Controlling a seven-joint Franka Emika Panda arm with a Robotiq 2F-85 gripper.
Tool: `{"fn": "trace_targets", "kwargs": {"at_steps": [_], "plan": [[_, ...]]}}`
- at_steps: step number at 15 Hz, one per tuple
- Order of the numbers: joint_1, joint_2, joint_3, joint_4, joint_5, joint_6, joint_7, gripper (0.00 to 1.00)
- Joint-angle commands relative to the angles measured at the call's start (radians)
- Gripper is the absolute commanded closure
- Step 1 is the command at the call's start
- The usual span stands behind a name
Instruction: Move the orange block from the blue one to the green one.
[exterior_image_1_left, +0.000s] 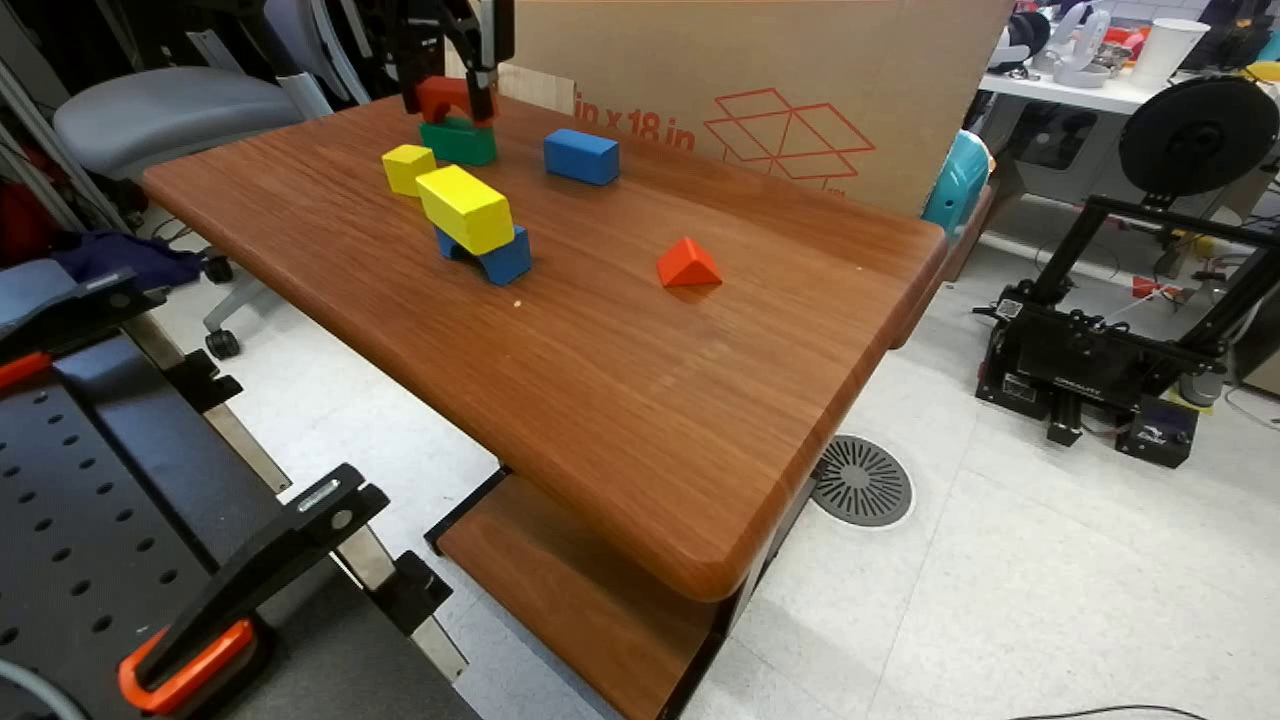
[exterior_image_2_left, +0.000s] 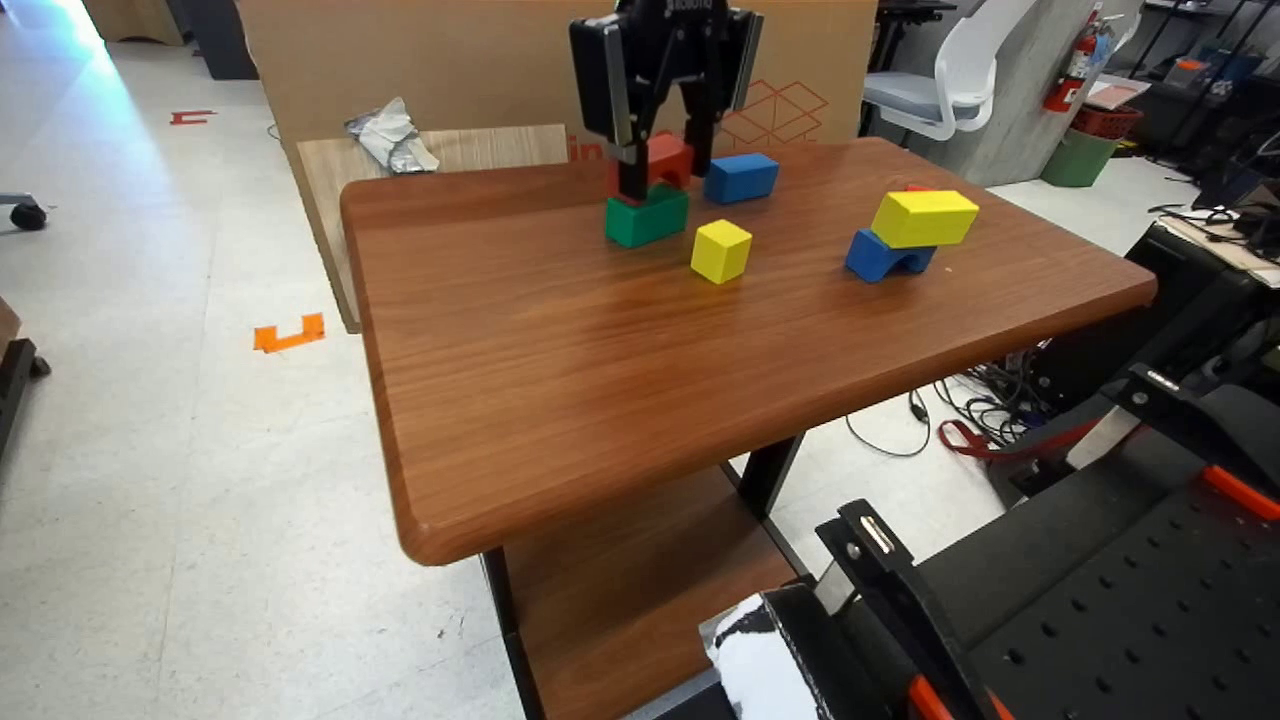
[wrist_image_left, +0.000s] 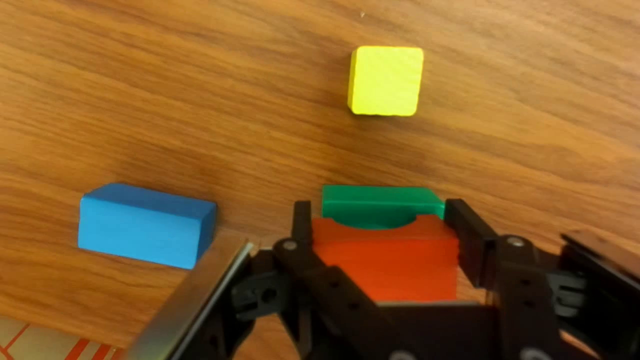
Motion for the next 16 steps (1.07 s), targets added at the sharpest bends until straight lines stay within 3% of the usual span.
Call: {"fn": "trace_targets", "kwargs": {"at_steps": [1,7,8,11,16], "plan": [[-0.014,0.010,0.021,-0.004,0.006,0.033,-0.012,0.58],[-0.007,-0.002,0.017,-0.020,-0.004,0.031,0.005,0.58],[-0.005,-0.006,0.014,-0.025,-0.006,0.032,0.012,0.08],[-0.005,-0.024,0.009,-0.048,-0.004,0.036,0.031,0.00],[-0.021,-0.100,0.019,-0.110,0.032,0.044,0.065,0.00]]}}
